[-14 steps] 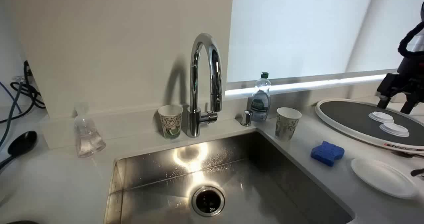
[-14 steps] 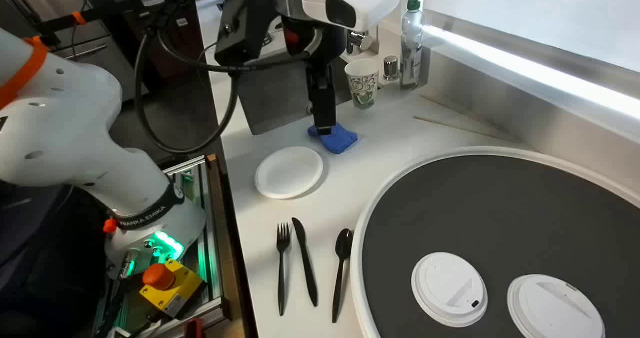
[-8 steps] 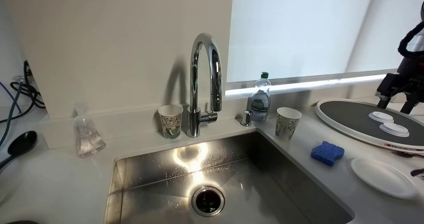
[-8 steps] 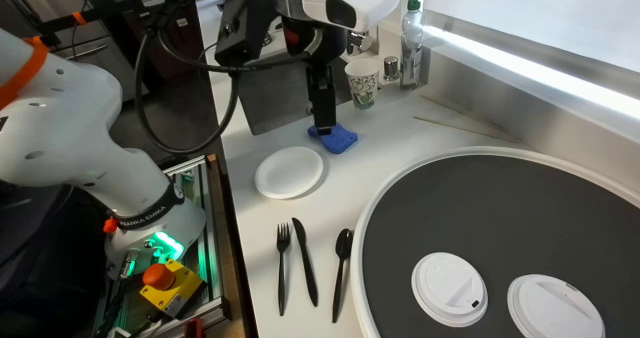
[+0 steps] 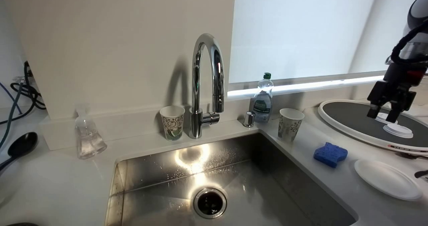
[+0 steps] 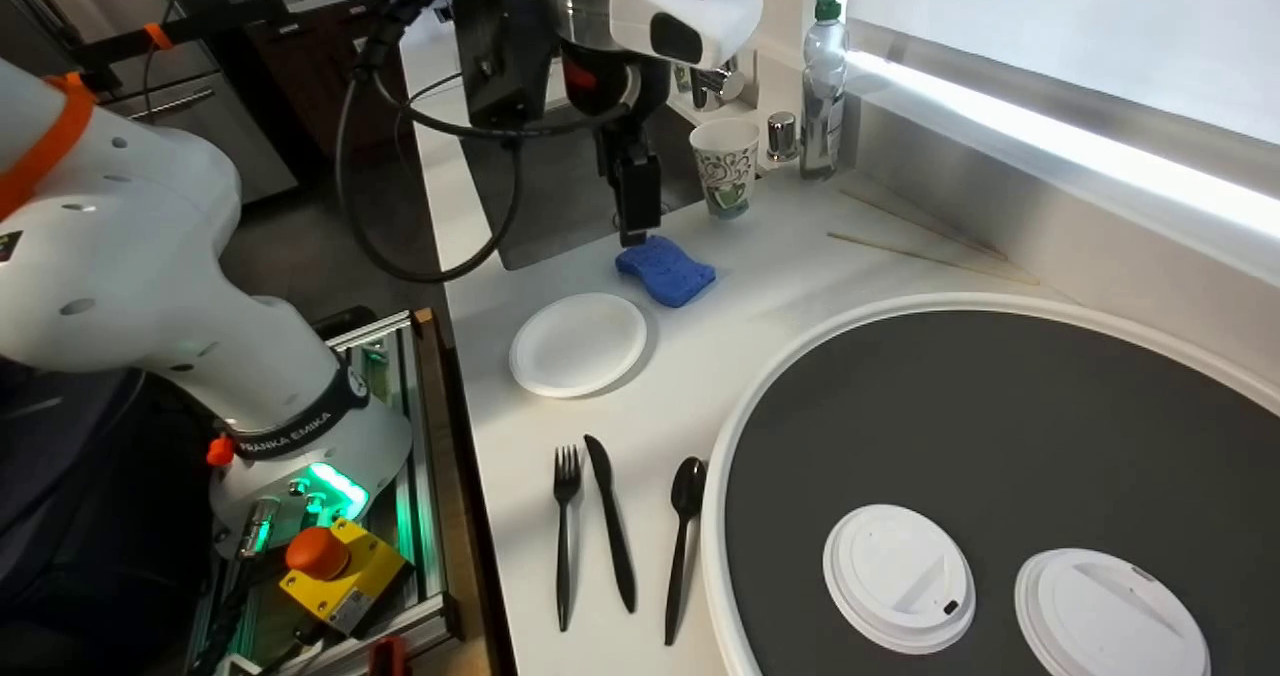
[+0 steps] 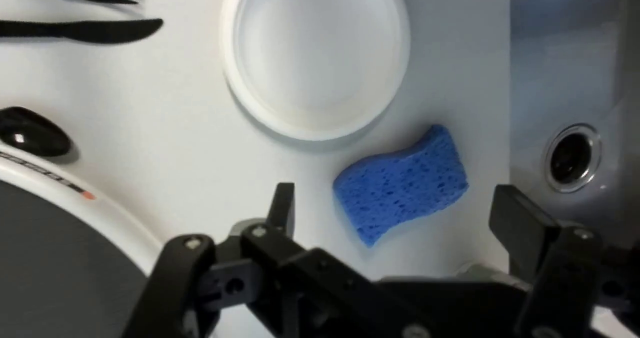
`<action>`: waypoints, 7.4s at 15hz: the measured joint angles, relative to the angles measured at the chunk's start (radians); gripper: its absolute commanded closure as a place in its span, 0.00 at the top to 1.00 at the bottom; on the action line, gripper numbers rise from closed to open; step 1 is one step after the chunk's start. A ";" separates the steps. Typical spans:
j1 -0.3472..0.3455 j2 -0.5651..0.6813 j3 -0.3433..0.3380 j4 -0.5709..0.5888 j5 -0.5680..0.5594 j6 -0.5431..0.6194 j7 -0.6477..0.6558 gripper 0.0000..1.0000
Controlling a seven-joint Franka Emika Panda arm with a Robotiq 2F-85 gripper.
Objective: Use the blue sponge to wipe the tray and counter then place it in the sink.
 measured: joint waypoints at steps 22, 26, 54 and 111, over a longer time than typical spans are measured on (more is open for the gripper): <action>0.088 0.062 0.204 -0.170 0.083 0.369 0.329 1.00; 0.083 0.082 0.230 -0.202 0.072 0.467 0.415 1.00; 0.033 0.191 0.317 -0.233 -0.072 0.639 1.034 1.00; 0.028 0.279 0.273 -0.185 -0.148 0.768 1.019 1.00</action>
